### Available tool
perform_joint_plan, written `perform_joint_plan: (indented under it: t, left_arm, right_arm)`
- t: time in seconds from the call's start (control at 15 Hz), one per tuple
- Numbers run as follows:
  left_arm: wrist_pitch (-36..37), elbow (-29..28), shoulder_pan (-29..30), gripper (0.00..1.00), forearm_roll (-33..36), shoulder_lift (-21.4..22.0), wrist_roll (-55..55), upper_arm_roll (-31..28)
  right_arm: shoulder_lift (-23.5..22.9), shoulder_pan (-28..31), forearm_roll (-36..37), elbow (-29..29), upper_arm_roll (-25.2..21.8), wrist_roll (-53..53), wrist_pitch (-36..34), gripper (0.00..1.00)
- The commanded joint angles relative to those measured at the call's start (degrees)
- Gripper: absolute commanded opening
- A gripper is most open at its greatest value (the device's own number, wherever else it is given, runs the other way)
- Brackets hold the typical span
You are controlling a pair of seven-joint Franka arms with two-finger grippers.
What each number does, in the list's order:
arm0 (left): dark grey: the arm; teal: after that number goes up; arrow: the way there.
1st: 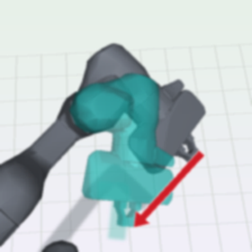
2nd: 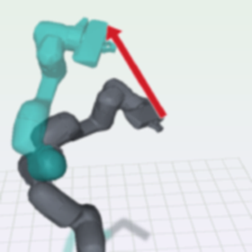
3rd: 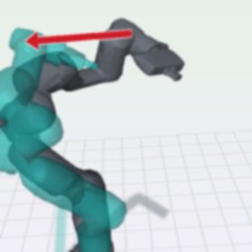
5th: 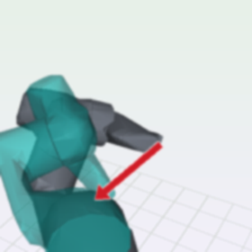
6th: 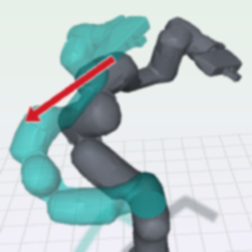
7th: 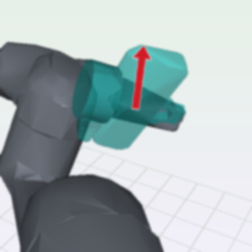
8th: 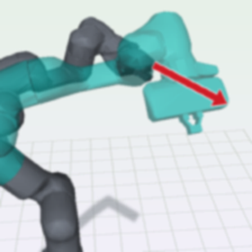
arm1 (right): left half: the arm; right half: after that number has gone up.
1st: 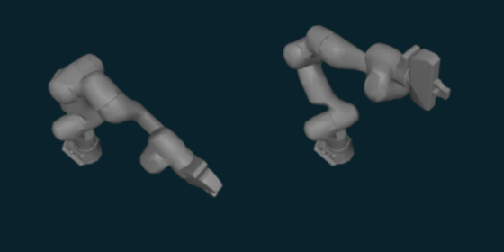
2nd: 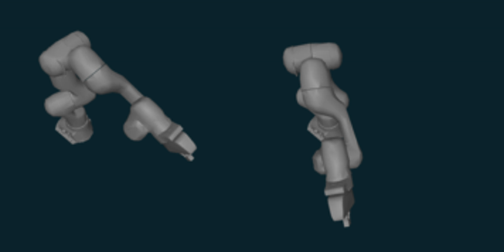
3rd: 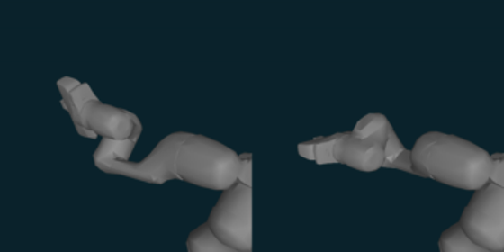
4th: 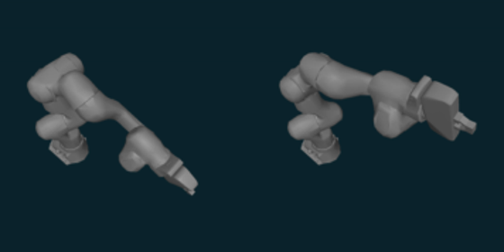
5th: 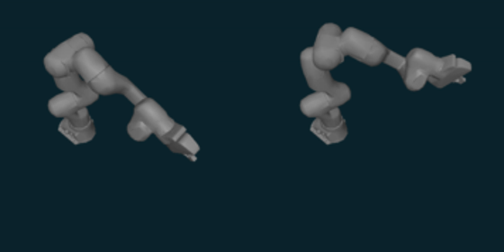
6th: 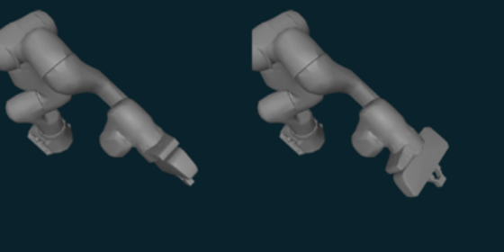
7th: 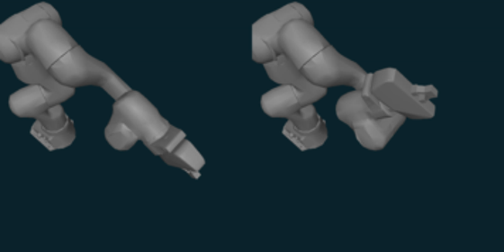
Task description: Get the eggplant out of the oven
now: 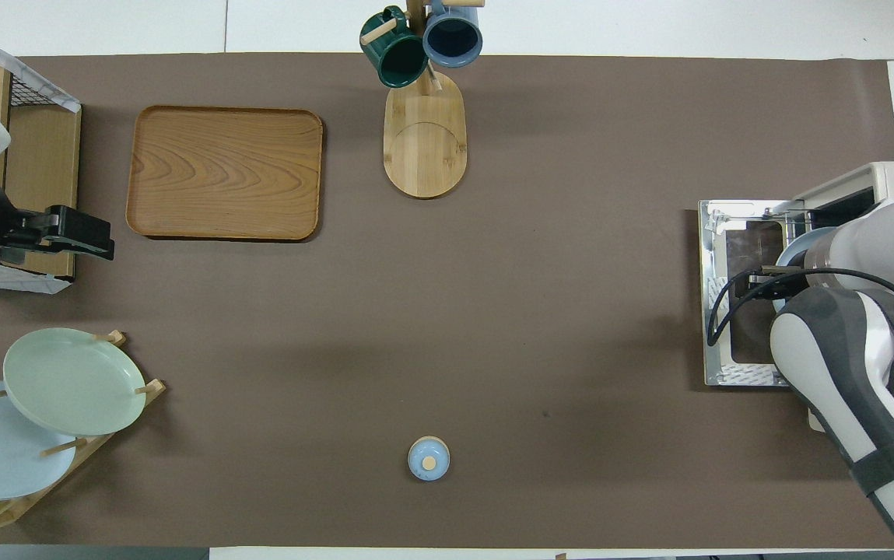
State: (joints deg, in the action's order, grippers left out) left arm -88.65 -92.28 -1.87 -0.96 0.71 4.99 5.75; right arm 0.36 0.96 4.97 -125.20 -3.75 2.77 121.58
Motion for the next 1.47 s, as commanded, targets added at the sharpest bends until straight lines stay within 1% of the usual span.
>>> perform_joint_plan:
  t: [0.0,0.07,0.2,0.4,0.47,0.6,0.67,0.8,0.93,1.07,1.13,1.33,1.4]
  left_arm:
    - [0.6,-0.7,-0.1,1.0,0.9,1.0,-0.2,-0.2]
    - [0.6,-0.8,-0.1,1.0,0.9,1.0,-0.2,-0.2]
    - [0.6,-0.8,-0.1,1.0,0.9,1.0,-0.2,-0.2]
    - [0.6,-0.7,-0.1,1.0,0.9,1.0,-0.2,-0.2]
    - [0.5,-0.8,-0.1,1.0,0.9,1.0,-0.2,-0.2]
    - [0.6,-0.7,-0.1,1.0,0.9,1.0,-0.2,-0.2]
    - [0.6,-0.7,-0.1,1.0,0.9,1.0,-0.2,-0.2]
    - [0.6,-0.7,-0.1,1.0,0.9,1.0,-0.2,-0.2]
    - [0.6,-0.8,-0.1,1.0,0.9,1.0,-0.2,-0.2]
    - [0.6,-0.8,-0.1,1.0,0.9,1.0,-0.2,-0.2]
    - [0.6,-0.7,-0.1,1.0,0.9,1.0,-0.2,-0.2]
    - [0.5,-0.8,-0.1,1.0,0.9,1.0,-0.2,-0.2]
    - [0.6,-0.8,-0.1,1.0,0.9,1.0,-0.2,-0.2]
  right_arm:
    - [1.2,1.3,0.7,-4.1,0.3,-2.2,5.0,0.62]
    - [0.2,1.5,0.7,-4.2,0.3,-2.8,6.5,0.62]
    - [0.1,2.0,0.7,-4.2,0.3,-3.3,6.6,0.59]
    - [0.1,2.0,0.7,-4.2,0.3,-3.7,6.8,0.3]
    - [0.1,2.1,0.7,-4.2,0.3,-5.4,6.8,0.17]
    - [0.2,2.6,0.7,-5.0,0.3,-8.6,7.6,0.0]
    - [0.2,3.1,0.7,-5.0,0.3,-10.2,8.8,0.0]
    - [0.1,2.6,0.9,-4.8,0.3,-12.4,8.6,0.0]
    - [-0.1,0.8,3.6,-3.9,0.7,-12.3,7.8,0.0]
    - [-0.7,-3.8,4.9,-1.3,0.8,-11.5,5.5,0.0]
    - [-1.3,-5.6,5.0,1.0,1.2,-10.6,3.7,0.0]
    - [-3.3,-13.2,5.0,6.9,1.5,-7.3,0.7,0.0]
    - [-5.2,-16.7,5.0,10.6,2.2,-3.2,-2.7,0.0]
